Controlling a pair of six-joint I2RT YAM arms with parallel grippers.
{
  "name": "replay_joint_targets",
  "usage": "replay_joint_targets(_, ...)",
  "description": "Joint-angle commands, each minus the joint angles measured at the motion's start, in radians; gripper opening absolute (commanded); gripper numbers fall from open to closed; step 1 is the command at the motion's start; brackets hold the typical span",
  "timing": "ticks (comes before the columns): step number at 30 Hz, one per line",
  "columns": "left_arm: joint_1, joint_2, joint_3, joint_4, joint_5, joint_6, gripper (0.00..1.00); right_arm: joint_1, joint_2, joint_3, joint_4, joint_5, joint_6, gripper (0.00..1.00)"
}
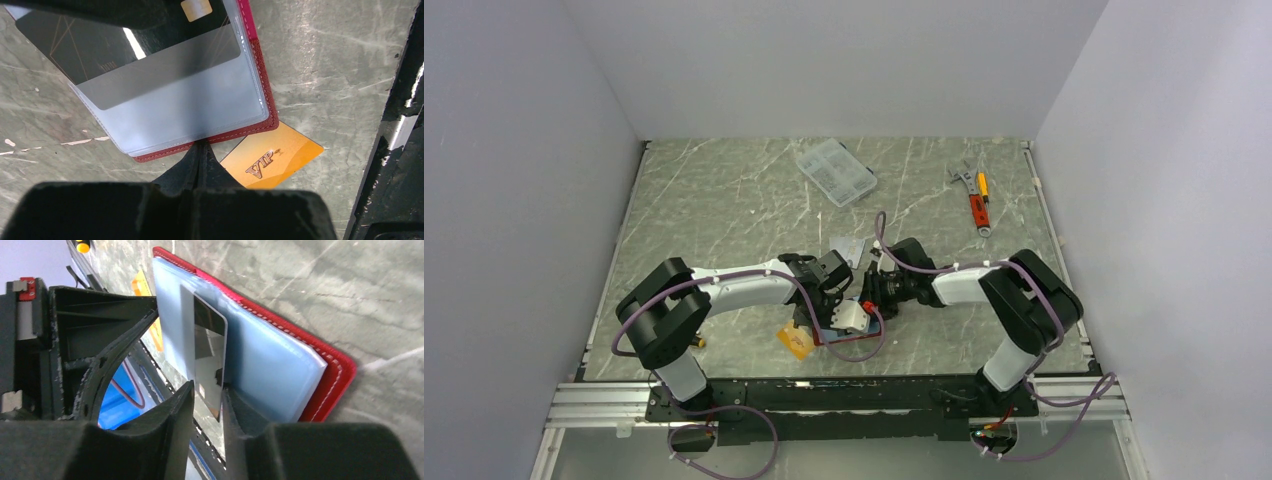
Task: Put the credit cards into the card holder
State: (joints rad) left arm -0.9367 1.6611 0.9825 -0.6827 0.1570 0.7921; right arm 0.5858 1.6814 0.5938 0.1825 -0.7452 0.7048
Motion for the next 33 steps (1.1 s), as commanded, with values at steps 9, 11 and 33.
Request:
replay_joint_targets(9, -0.002, 0.003, -0.006, 0.026, -0.001, 0.022, 0.00, 0.006, -0.148, 0.056, -0.270, 0.173, -0.073, 0.43)
replay_joint_targets(11, -0.002, 0.005, -0.004, 0.025, -0.001, 0.021, 0.00, 0.007, -0.142, 0.059, -0.264, 0.182, -0.067, 0.41)
replay_joint_targets(33, -0.002, 0.013, 0.016, 0.014, 0.004, 0.019, 0.00, 0.119, -0.065, 0.122, -0.129, 0.203, -0.001, 0.15)
